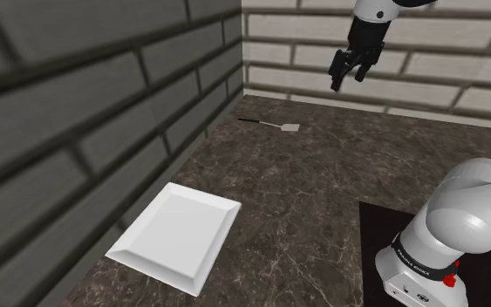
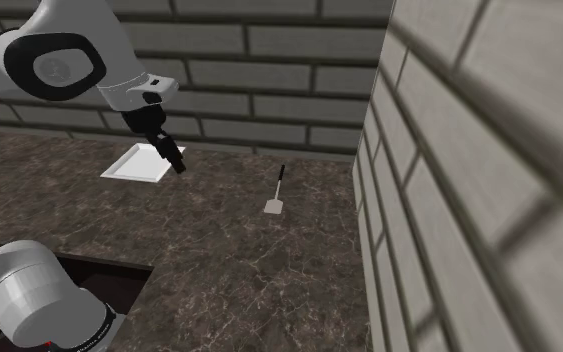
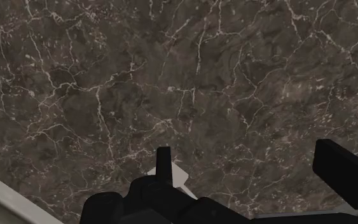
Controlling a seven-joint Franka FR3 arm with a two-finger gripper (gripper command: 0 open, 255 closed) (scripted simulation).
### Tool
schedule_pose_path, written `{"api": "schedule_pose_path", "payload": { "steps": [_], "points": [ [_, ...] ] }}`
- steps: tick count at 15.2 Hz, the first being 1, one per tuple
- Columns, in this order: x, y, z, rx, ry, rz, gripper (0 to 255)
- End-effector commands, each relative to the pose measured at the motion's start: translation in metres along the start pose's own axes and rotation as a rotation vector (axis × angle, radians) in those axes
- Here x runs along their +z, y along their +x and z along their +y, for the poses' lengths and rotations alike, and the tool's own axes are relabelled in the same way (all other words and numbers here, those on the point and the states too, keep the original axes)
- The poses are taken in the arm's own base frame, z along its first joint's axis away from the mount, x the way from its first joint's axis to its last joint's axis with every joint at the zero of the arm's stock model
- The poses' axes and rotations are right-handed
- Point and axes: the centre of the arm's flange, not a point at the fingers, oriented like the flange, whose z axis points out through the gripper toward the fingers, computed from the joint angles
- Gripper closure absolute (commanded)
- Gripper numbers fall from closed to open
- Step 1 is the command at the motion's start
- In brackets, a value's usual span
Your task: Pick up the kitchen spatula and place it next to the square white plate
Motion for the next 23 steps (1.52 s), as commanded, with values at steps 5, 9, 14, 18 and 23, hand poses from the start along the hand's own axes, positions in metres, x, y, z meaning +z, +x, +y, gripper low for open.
{"api": "schedule_pose_path", "payload": {
  "steps": [5, 9, 14, 18, 23],
  "points": [
    [0.035, 0.039, 0.013, -0.081, 0.017, -0.008, 0],
    [0.071, 0.079, 0.023, -0.162, 0.033, -0.015, 0],
    [0.116, 0.13, 0.029, -0.263, 0.054, -0.025, 0],
    [0.152, 0.17, 0.03, -0.344, 0.07, -0.032, 0],
    [0.198, 0.22, 0.026, -0.445, 0.091, -0.042, 0]
  ]
}}
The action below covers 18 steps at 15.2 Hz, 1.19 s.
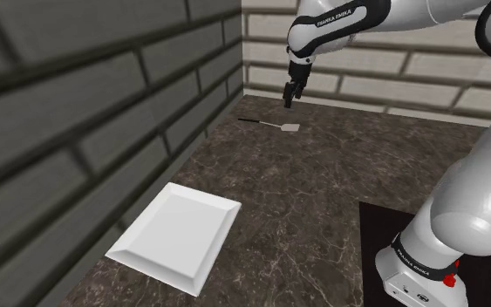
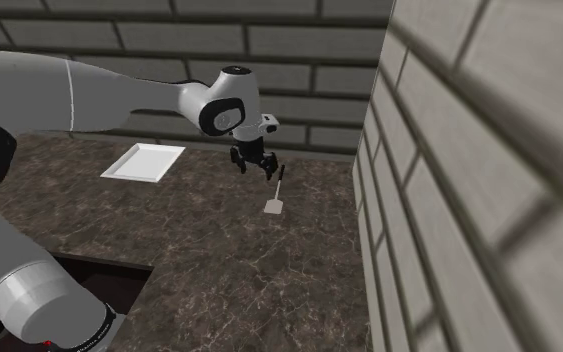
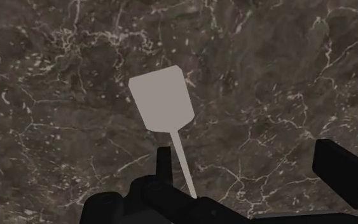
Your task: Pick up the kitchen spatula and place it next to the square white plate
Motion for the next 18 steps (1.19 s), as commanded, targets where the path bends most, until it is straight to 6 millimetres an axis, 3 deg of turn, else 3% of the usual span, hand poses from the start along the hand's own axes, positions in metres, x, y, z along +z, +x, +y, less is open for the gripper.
{"api": "schedule_pose_path", "payload": {
  "steps": [1, 11, 18],
  "points": [
    [0.02, 0.018, 0.008, -0.043, 0.008, -0.003, 0],
    [0.107, 0.116, 0.029, -0.241, 0.049, -0.022, 0],
    [0.144, 0.115, 0.028, -0.241, 0.049, -0.022, 0]
  ]
}}
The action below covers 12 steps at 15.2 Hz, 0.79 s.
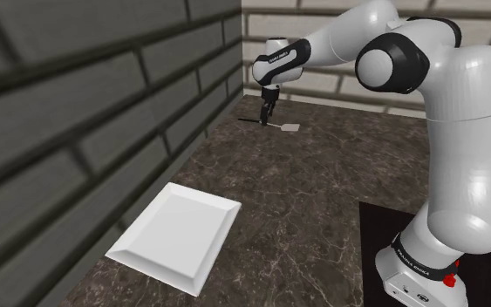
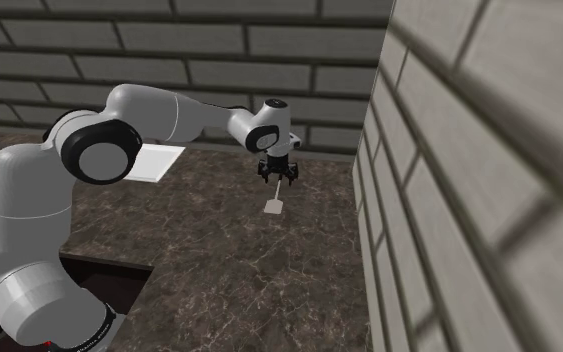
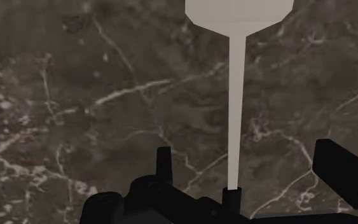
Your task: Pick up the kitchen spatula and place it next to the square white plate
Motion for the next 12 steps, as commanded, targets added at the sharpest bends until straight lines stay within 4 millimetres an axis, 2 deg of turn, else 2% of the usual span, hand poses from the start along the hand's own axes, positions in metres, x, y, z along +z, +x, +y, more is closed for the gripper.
{"api": "schedule_pose_path", "payload": {
  "steps": [1, 8, 9, 12],
  "points": [
    [0.0082, -0.0006, 0.0007, 0.0, 0.0, 0.0, 0],
    [0.0082, -0.0005, 0.0007, 0.0, 0.0, 0.0, 0],
    [0.0082, -0.0005, 0.0007, 0.0, 0.0, 0.0, 255],
    [0.0082, -0.0005, 0.0007, 0.0, 0.0, 0.0, 255]
  ]
}}
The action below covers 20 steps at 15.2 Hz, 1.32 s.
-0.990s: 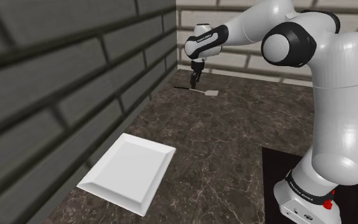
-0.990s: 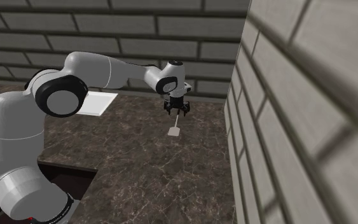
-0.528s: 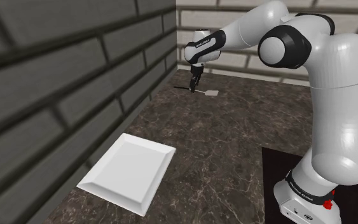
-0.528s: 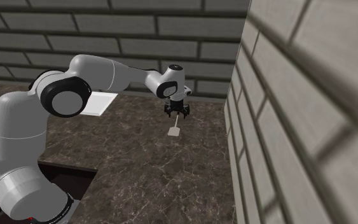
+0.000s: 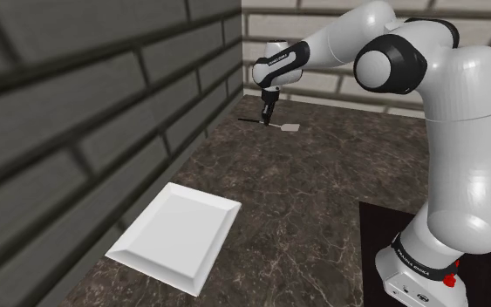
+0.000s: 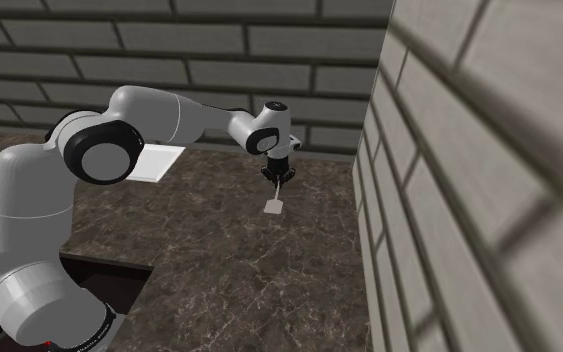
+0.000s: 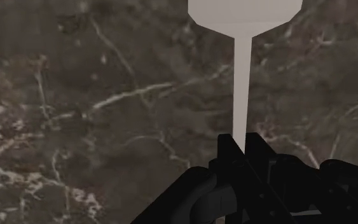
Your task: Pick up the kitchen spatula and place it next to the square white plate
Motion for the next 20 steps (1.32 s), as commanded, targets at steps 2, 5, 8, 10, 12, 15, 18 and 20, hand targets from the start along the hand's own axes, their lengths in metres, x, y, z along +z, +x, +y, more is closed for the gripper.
{"api": "schedule_pose_path", "payload": {
  "steps": [2, 5, 8, 10, 12, 15, 18, 20],
  "points": [
    [0.0, 0.0, 0.0, 0.0, 0.0, 0.0, 255],
    [0.0, 0.0, 0.0, 0.0, 0.0, 0.0, 255],
    [-0.01, 0.001, 0.0, 0.0, 0.0, 0.0, 255],
    [-0.021, 0.001, 0.0, 0.0, 0.0, 0.0, 255],
    [-0.032, 0.002, 0.0, 0.0, 0.0, 0.0, 255],
    [-0.047, 0.003, 0.0, 0.0, 0.0, 0.0, 255],
    [-0.063, 0.004, 0.0, 0.0, 0.0, 0.0, 255],
    [-0.074, 0.005, 0.0, 0.0, 0.0, 0.0, 255]
  ]
}}
